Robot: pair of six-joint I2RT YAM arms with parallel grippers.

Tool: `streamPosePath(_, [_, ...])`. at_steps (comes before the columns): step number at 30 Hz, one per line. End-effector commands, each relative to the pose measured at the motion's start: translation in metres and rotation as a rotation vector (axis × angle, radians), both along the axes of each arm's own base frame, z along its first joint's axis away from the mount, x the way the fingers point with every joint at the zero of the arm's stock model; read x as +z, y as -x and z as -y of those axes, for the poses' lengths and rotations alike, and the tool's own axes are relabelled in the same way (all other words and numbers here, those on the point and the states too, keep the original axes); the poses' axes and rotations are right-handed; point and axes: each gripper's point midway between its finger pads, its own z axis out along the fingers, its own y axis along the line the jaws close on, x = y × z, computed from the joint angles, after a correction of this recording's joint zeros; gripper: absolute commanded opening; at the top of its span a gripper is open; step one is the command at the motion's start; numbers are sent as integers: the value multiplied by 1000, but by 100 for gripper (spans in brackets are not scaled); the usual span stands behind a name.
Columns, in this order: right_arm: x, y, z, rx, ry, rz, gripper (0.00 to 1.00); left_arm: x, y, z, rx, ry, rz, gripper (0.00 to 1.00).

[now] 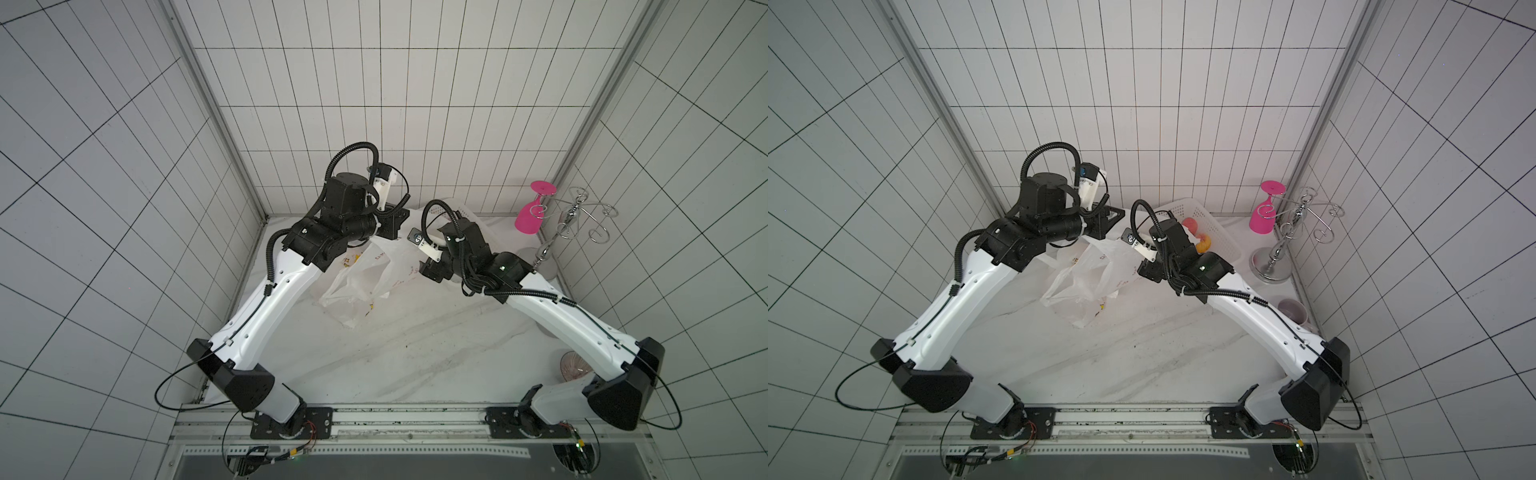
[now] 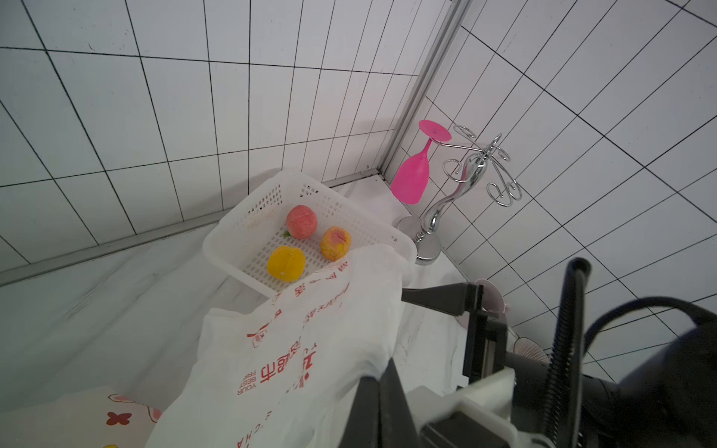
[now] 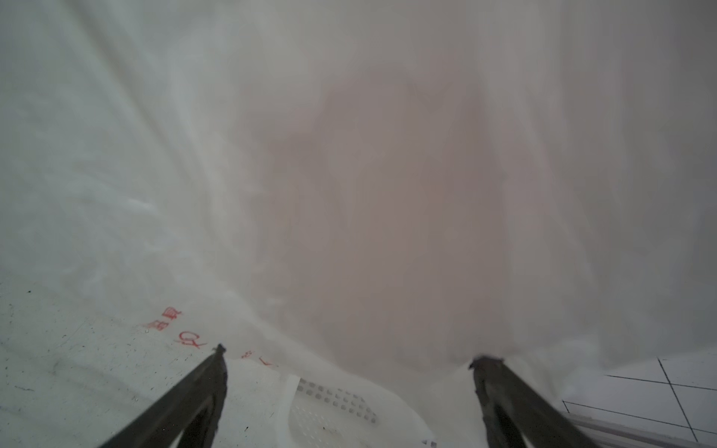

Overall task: Place the peach into a plastic bag & tie a knot
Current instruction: Adjust the plastic bag at the center of the board.

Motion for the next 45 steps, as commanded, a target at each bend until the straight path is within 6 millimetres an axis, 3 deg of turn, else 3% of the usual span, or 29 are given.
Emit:
streamPosePath(1, [66, -5, -17, 49, -188, 104, 85, 15, 20, 6, -72, 75, -12, 0])
streamPosePath(6, [65, -1, -20, 71, -334, 102, 30, 27, 29, 13, -136, 142, -20, 0])
streamPosePath(11, [66, 4, -10, 80, -441, 106, 2, 47, 38, 15, -210, 225, -13, 0])
streamPosePath(13, [66, 4, -4, 68, -468, 101, 0, 56, 42, 12, -229, 252, 0, 3])
streamPosePath(15, [66, 4, 1, 58, -501, 91, 0, 66, 43, 5, -235, 266, 24, 13])
streamPosePath(18, [65, 5, 11, 38, -546, 69, 0, 90, 50, -18, -226, 290, 100, 50])
streamPosePath(21, [63, 8, 25, 7, -623, 15, 0, 109, 50, -64, -124, 263, 216, 68])
streamPosePath(24, [57, 11, 36, -19, -693, -53, 0, 82, 39, -101, 66, 86, 277, 80])
streamPosePath(26, [50, 12, 44, -56, -721, -101, 0, 48, 34, -116, 143, -15, 260, 88])
streamPosePath(28, [46, 10, 54, -95, -752, -142, 0, 18, 37, -120, 147, -57, 204, 91])
streamPosePath(33, [38, 13, 68, -167, -817, -247, 0, -33, 75, -91, -15, 19, 45, 91])
streamPosePath(37, [35, 13, 73, -189, -845, -280, 0, -82, 109, -55, -107, -76, 14, 93])
streamPosePath(40, [34, 11, 75, -203, -853, -297, 0, -120, 116, -43, -128, -156, -28, 94])
streamPosePath(42, [33, 10, 74, -201, -861, -313, 0, -132, 118, -36, -144, -185, -25, 95])
streamPosePath(45, [31, 9, 72, -201, -868, -332, 0, -133, 122, -19, -178, -200, 9, 96])
